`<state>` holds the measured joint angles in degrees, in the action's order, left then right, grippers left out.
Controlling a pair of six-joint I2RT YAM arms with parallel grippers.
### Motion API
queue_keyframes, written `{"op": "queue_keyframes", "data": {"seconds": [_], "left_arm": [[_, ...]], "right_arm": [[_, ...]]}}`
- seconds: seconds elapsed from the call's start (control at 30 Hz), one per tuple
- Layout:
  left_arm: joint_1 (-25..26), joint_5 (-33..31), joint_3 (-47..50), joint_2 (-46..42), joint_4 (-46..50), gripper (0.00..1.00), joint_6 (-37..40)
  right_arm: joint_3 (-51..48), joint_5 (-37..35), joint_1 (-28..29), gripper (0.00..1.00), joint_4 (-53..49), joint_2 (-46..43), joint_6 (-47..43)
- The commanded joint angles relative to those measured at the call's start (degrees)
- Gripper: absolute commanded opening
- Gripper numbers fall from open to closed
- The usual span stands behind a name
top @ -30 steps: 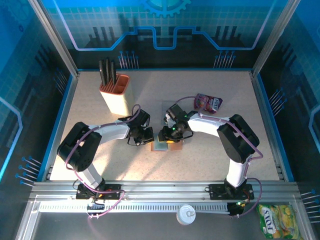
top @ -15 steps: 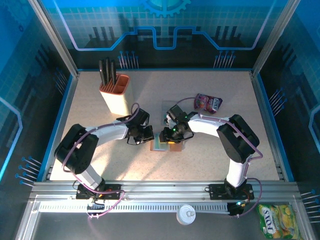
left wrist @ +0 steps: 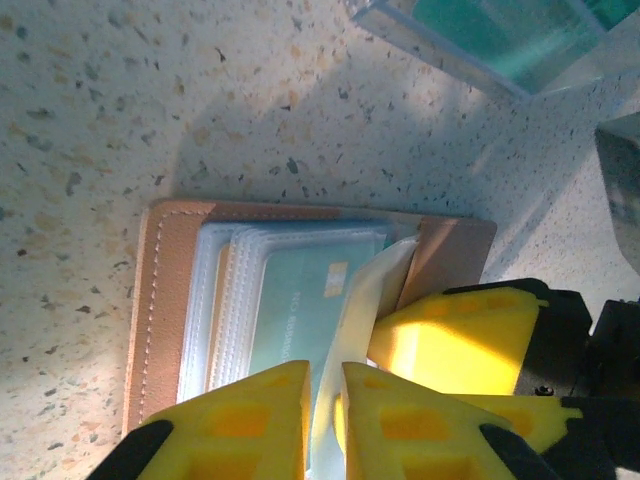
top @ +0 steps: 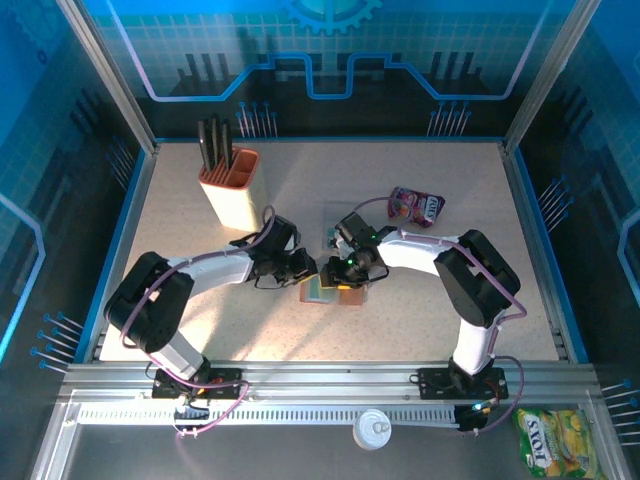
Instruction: Take the credit cards out of the card holder
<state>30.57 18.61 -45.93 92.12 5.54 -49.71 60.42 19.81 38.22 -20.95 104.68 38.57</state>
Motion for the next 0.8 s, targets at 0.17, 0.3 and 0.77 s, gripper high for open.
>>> {"op": "queue_keyframes", "data": {"seconds": [0.17,0.3,0.77], "left_arm": [[0.37,2.78,0.5,2.34,-1.18,0.16,-2.25],[0.36,3.35,0.71,2.73,-1.99,0.16,-2.71],[0.37,5.8,2.1,3.51,-5.87,0.12,-4.71]], "right_arm": [[-1.43,0.53,-0.25,0.44,-0.32,-1.06,-0.07],[-1.54,0.83,-0.25,0.44,0.1,-1.02,0.1],[-1.8,1.35,-0.25,0.44,0.61,-1.58,0.76]]}}
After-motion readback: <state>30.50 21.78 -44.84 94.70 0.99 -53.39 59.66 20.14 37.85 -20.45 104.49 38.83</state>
